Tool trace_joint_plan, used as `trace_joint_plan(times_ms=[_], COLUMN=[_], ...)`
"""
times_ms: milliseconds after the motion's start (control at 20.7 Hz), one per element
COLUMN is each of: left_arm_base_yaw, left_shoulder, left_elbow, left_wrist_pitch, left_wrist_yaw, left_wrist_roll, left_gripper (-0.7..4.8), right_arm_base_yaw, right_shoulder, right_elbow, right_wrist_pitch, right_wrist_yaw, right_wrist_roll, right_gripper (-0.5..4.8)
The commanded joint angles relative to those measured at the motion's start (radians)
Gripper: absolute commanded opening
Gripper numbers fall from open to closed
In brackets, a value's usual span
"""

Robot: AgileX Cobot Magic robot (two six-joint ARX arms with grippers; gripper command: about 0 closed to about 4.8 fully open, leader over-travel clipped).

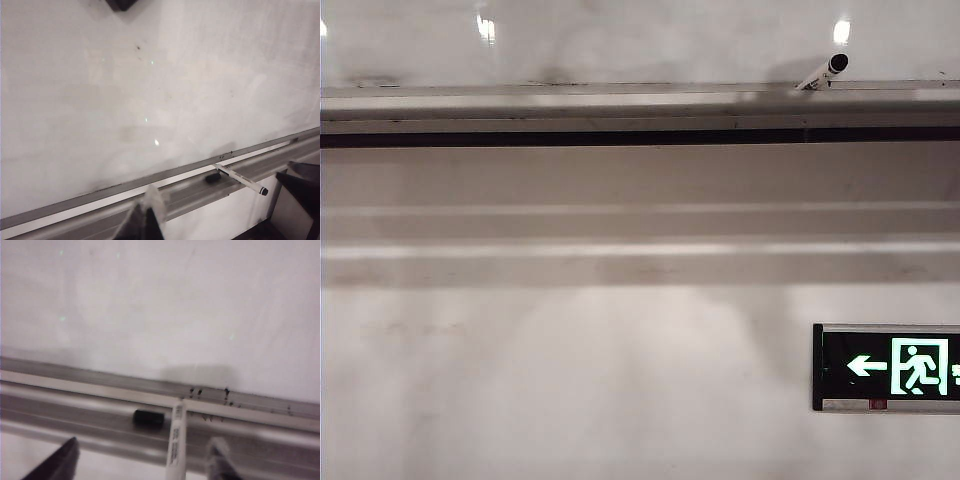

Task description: Take a marker from the whiteboard tray, write "Hi!" on the whiteboard, and then put the marker back vertically into the whiteboard tray.

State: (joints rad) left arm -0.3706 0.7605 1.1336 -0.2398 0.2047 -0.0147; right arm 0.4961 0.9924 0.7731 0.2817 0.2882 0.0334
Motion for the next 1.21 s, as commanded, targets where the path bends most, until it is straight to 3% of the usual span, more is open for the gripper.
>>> trace_joint_plan(times_ms=[48, 290, 484, 629, 871, 919, 1016, 1209], left_arm_base_yaw=[-0.001, -0.005, -0.006, -0.006, -0.006, -0.006, -0.006, -0.006], left_shoulder=[-0.003, 0.001, 0.002, 0.002, 0.002, 0.002, 0.002, 0.002], left_elbow=[0.006, 0.006, 0.006, 0.006, 0.006, 0.006, 0.006, 0.006], left_wrist_pitch=[0.059, 0.107, 0.107, 0.107, 0.108, 0.108, 0.108, 0.108], left_wrist_yaw=[0.002, 0.002, 0.002, 0.001, 0.000, -0.002, -0.002, -0.002], left_wrist_roll=[0.007, 0.007, 0.006, 0.006, 0.007, 0.007, 0.007, 0.007], left_gripper=[-0.06, -0.06, -0.06, -0.06, -0.06, -0.06, -0.06, -0.06], right_arm_base_yaw=[-0.034, -0.072, -0.114, -0.137, -0.140, -0.140, -0.145, -0.146], right_shoulder=[0.089, 0.234, 0.288, 0.301, 0.323, 0.328, 0.337, 0.340], right_elbow=[0.002, 0.005, 0.006, 0.006, 0.007, 0.007, 0.007, 0.013], right_wrist_pitch=[0.123, 0.241, 0.255, 0.255, 0.270, 0.269, 0.270, 0.277], right_wrist_yaw=[-0.007, -0.011, -0.050, -0.067, -0.089, -0.092, -0.113, -0.111], right_wrist_roll=[-0.012, -0.011, -0.007, -0.007, -0.007, -0.007, -0.007, -0.008], right_gripper=[3.32, 3.14, 2.66, 2.59, 1.96, 1.72, 0.65, 0.51])
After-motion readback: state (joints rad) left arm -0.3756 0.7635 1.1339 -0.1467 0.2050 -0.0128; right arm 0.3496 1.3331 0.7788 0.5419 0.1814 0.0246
